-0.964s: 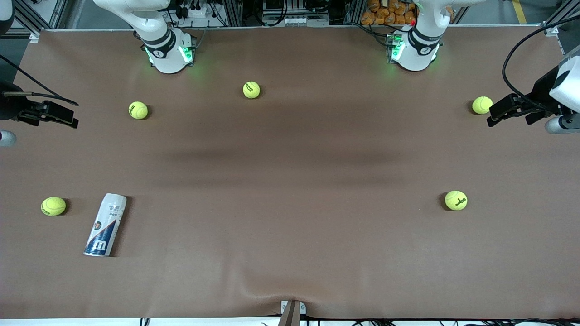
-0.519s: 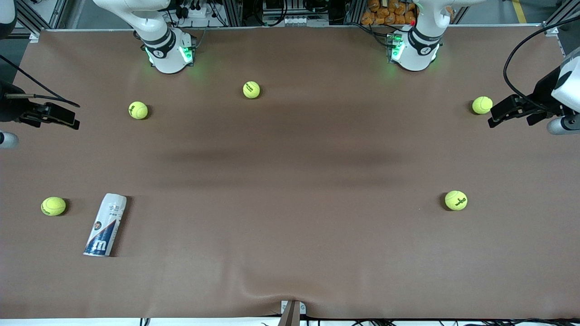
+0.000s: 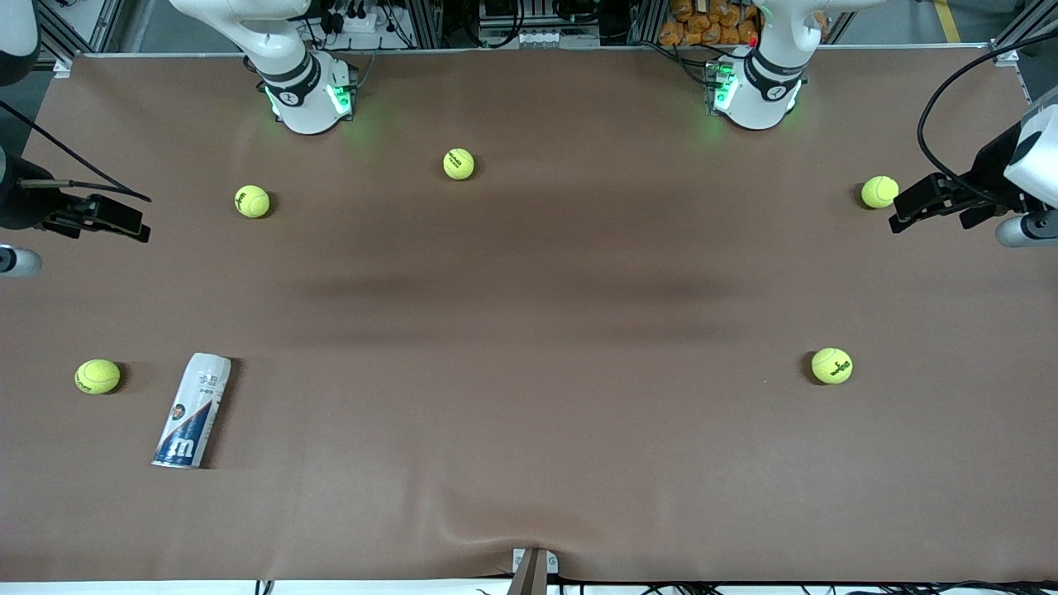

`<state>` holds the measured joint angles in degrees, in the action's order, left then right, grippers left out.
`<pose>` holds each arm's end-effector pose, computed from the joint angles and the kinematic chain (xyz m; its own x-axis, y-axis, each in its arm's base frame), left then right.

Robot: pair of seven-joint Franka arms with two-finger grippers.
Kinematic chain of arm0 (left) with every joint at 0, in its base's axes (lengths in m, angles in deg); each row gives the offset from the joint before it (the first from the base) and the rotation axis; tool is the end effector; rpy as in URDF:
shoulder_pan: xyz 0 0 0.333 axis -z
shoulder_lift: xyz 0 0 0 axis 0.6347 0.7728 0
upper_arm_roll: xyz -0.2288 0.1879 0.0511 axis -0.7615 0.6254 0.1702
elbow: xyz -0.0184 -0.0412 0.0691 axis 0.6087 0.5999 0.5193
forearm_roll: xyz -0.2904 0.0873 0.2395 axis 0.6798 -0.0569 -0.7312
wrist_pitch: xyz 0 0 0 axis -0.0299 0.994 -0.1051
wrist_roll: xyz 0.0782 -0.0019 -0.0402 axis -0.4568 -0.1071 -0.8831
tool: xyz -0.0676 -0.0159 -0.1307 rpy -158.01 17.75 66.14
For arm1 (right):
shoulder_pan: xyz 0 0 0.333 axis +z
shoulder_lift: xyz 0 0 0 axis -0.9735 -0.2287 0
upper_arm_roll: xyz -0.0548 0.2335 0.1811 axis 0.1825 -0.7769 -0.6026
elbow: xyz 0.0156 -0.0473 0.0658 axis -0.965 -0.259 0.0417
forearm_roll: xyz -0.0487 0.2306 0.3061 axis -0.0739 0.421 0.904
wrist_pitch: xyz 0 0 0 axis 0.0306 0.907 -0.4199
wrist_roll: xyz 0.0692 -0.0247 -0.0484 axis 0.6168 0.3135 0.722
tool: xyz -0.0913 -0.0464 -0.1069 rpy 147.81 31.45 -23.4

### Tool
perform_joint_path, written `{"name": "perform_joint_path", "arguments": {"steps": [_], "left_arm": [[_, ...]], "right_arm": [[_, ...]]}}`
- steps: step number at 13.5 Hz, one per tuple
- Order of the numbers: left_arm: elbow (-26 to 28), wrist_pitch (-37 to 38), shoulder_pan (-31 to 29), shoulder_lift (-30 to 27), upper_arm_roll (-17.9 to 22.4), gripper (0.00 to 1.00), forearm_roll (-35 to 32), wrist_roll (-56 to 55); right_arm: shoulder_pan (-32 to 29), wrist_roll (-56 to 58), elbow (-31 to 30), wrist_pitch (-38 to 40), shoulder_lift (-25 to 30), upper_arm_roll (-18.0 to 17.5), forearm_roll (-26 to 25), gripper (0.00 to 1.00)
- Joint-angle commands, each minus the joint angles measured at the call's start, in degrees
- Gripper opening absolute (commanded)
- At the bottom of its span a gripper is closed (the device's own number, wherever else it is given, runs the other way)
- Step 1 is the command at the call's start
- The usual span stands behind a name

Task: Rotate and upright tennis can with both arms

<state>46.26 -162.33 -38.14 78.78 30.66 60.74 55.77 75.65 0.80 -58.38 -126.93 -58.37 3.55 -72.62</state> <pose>0.5429 -0.0287 0.5558 0.9971 0.0756 -0.0027 0.0756 -0.9963 0.0396 0.5594 -0.0134 0.5394 0.9896 -0.0778 -0.1213 -0.0797 -0.9968 -0.0103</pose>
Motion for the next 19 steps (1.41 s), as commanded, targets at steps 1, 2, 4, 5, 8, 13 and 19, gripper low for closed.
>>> {"name": "perform_joint_path", "arguments": {"steps": [1, 2, 4, 5, 8, 13, 19], "left_arm": [[-1.57, 1.31, -0.20, 0.63, -0.35, 1.00, -0.19, -0.73], [-1.57, 1.31, -0.28, 0.63, -0.35, 1.00, -0.19, -0.73], [-1.57, 1.31, -0.37, 0.63, -0.35, 1.00, -0.19, -0.73], [-1.57, 1.31, -0.29, 0.63, -0.35, 1.00, -0.19, -0.73], [-1.57, 1.31, -0.02, 0.63, -0.35, 1.00, -0.19, -0.73], [-1.57, 1.31, -0.11, 0.63, -0.35, 1.00, -0.19, -0.73], [-1.57, 1.40, -0.46, 0.63, -0.35, 1.00, -0.19, -0.64]], "right_arm": [[0.34, 0.42, -0.84, -1.80, -1.24, -0.11, -0.82, 1.00], [0.34, 0.42, -0.93, -2.50, -2.03, -0.20, -0.82, 1.00], [0.08, 0.42, -0.93, -3.56, -4.23, -0.11, -0.91, 1.00], [-0.19, 0.42, -0.93, -4.17, -5.20, -0.11, -0.91, 1.00], [-0.45, 0.42, -0.75, -7.50, -9.23, -0.11, -1.88, 1.00], [-1.94, 0.42, -0.58, -19.52, -21.09, -0.02, -2.23, 1.00], [-5.37, 2.61, -0.05, -33.88, -33.31, 0.06, -3.19, 1.00]]}}
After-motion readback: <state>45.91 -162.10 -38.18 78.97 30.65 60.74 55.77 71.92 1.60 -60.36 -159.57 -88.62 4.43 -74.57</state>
